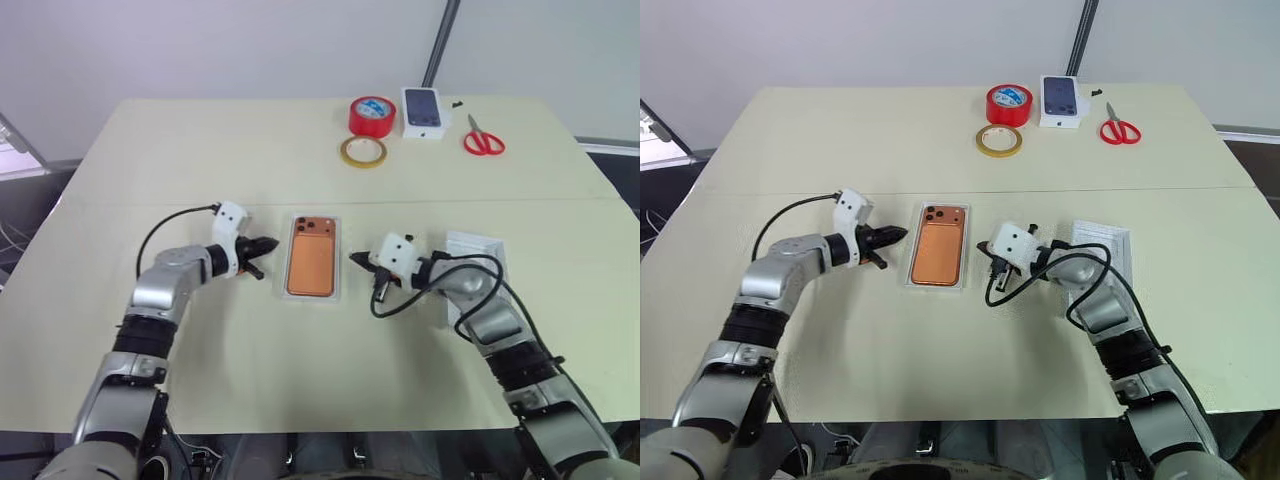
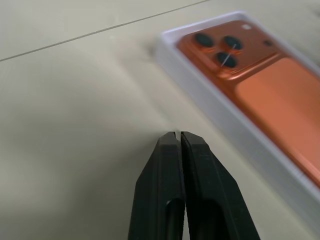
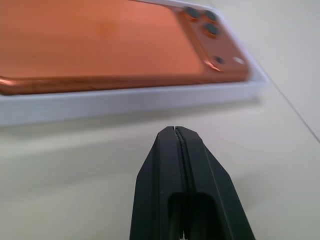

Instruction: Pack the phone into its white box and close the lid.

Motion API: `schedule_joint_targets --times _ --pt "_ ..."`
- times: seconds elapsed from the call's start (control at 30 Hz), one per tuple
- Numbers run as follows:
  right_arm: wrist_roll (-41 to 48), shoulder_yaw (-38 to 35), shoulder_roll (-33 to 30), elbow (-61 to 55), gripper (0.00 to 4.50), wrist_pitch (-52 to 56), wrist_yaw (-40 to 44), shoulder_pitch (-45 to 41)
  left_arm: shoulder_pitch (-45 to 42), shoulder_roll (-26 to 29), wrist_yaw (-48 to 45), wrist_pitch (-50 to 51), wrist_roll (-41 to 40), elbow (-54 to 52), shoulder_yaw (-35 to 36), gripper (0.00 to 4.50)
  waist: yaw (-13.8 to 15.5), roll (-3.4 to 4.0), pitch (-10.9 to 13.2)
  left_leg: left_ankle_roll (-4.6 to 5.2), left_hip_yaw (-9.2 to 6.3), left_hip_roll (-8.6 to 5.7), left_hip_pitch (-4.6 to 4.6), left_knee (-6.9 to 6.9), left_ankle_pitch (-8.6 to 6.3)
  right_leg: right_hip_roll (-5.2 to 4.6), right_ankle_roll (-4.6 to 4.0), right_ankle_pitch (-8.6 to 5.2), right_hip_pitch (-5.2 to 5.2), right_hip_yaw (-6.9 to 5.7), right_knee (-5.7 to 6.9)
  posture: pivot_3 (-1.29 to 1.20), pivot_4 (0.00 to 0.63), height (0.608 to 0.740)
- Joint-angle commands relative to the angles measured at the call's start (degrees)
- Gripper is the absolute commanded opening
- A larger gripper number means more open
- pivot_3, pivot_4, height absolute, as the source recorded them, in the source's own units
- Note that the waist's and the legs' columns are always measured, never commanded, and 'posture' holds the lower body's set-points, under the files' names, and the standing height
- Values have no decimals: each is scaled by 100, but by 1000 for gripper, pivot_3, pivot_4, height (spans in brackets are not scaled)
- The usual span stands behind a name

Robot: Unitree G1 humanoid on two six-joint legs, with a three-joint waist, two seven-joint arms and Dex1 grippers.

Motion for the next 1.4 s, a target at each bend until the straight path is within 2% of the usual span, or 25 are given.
schedule_joint_targets --times 0.03,0.27,0.47,0.63,0.8,1.13,1.4 --pt "21 -55 22 -152 0 -60 9 -61 76 -248 -276 349 -54 -341 -383 114 12 0 0 1 0 0 0 0 0 0 0 0 0 0 0 0 150 740" --pt "171 -452 -598 -554 0 51 343 311 -8 -720 -641 1080 -317 -996 -615 114 105 0 0 8 0 -1 0 4 -4 1 0 0 6 0 -3 0 150 740" --pt "440 -948 -1337 -1307 0 438 726 963 -302 -1446 -579 1050 -199 -875 -851 114 125 -1 1 20 0 -4 -4 9 -11 0 0 0 12 0 -10 0 150 740" --pt "620 -1309 -1798 -1719 0 600 976 1570 -461 -1759 -589 934 -108 -577 -912 114 83 -2 1 42 1 1 1 9 -23 8 0 0 13 0 -8 0 150 740" --pt "590 -1543 -1910 -1763 0 531 896 1740 -410 -1748 -730 949 -98 -567 -965 114 75 -2 1 40 2 5 7 8 -22 14 1 0 15 1 -5 0 150 740" --pt "486 -1410 -1805 -1425 0 345 831 1438 -321 -1668 -714 1021 -74 -721 -944 114 90 -2 1 23 2 4 7 9 -12 13 0 0 16 2 -7 0 150 740" --pt "444 -1469 -2020 -1267 0 241 938 1428 -210 -1355 -640 983 -69 -690 -683 114 95 -2 1 15 2 4 6 9 -7 13 0 0 16 2 -6 0 150 740"
